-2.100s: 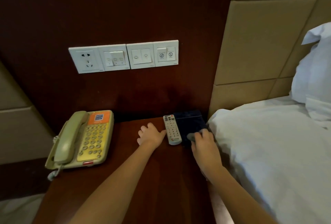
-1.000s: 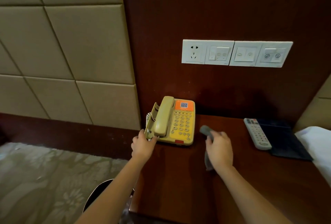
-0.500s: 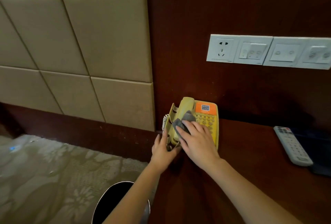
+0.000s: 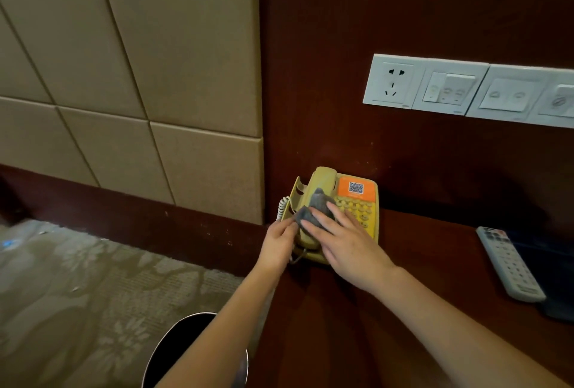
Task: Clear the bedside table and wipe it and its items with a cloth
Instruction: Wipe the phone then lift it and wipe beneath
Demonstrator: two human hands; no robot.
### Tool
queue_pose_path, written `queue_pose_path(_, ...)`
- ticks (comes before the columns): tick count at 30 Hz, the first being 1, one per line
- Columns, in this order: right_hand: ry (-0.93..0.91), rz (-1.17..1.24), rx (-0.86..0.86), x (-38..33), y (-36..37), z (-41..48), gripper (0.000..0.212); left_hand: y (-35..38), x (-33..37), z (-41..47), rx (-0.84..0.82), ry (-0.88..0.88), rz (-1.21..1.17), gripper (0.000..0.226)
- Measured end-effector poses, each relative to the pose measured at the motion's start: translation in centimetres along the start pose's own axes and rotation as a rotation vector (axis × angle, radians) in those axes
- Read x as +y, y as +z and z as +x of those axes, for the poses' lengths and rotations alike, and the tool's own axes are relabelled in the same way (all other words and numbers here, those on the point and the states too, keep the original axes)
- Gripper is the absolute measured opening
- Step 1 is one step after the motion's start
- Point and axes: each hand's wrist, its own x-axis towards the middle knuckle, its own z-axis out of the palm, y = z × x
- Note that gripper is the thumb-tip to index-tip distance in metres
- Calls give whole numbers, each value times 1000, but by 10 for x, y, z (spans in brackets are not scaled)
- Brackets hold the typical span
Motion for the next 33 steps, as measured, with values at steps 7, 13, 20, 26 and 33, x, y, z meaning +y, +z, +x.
queue_pose_path(7,183,19,-47,32,-9,51,51,-1,-24,7,17,12,64,55)
queue_pose_path(13,367,96,-159,62,-4,88,62,-2,-14,1,-5,11,64,37)
queue_pose_path(20,226,66,-99,35,-12,55,60,1,-4,-7,3,3,8,37)
queue_pose_path(26,25,72,-111,-14,-17,-1,60,0,5,-12,-39,-17,-75,45)
queue_pose_path(33,8,134,-92,2,-15,11,58,-3,0,-7,-2,-49,-153,70)
